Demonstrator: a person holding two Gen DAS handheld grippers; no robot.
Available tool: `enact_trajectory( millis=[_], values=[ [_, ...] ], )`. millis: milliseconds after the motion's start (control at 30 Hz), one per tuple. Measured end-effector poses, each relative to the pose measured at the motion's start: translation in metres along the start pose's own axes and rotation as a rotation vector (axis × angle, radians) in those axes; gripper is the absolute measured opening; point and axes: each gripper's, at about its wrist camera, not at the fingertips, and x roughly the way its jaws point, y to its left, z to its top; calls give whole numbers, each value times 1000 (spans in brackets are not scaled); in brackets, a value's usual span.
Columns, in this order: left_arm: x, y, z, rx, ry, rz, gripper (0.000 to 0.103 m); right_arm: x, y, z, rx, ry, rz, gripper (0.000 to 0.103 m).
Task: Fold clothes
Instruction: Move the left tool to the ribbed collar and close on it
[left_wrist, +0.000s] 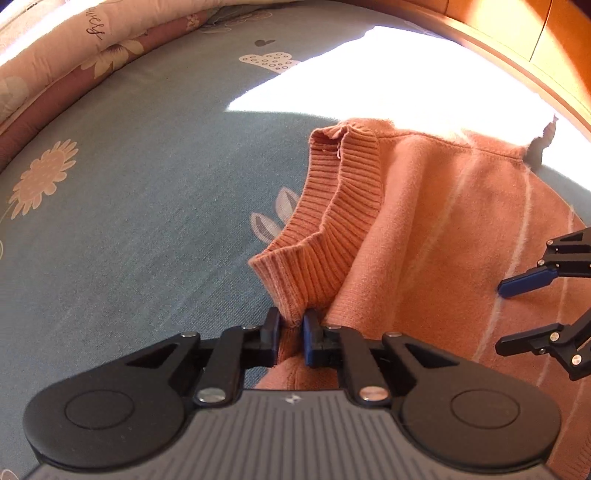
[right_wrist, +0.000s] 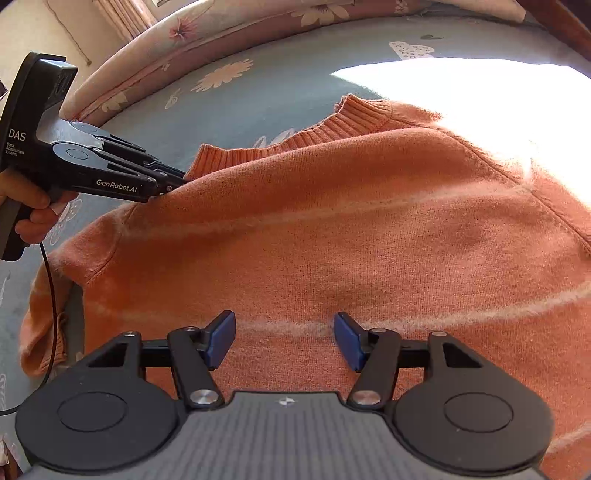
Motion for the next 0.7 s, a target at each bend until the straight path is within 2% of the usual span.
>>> enact_trajectory(
  millis=[133,300,400,533,667,700],
  values=[
    [-11,10,16,-38,-50,98,7,-2,0,2,0,-6,-16,64],
    [0,22,37,-32,-64,170,7,-5,-3,5,2,-19,-31,64],
    [21,24,39,-57,-15,191,7,-6,-4,6,0,-20,-36,64],
    [51,30,21,-94,75,233,7,-10,-8,14,-28,-14,-24,64],
    [45,48,16,-196,28,170,11,-26,-28,53,-99,-46,4,64],
    [43,51,15,-206,20,144,17,-30,-35,65,-124,-58,5,64]
  ],
)
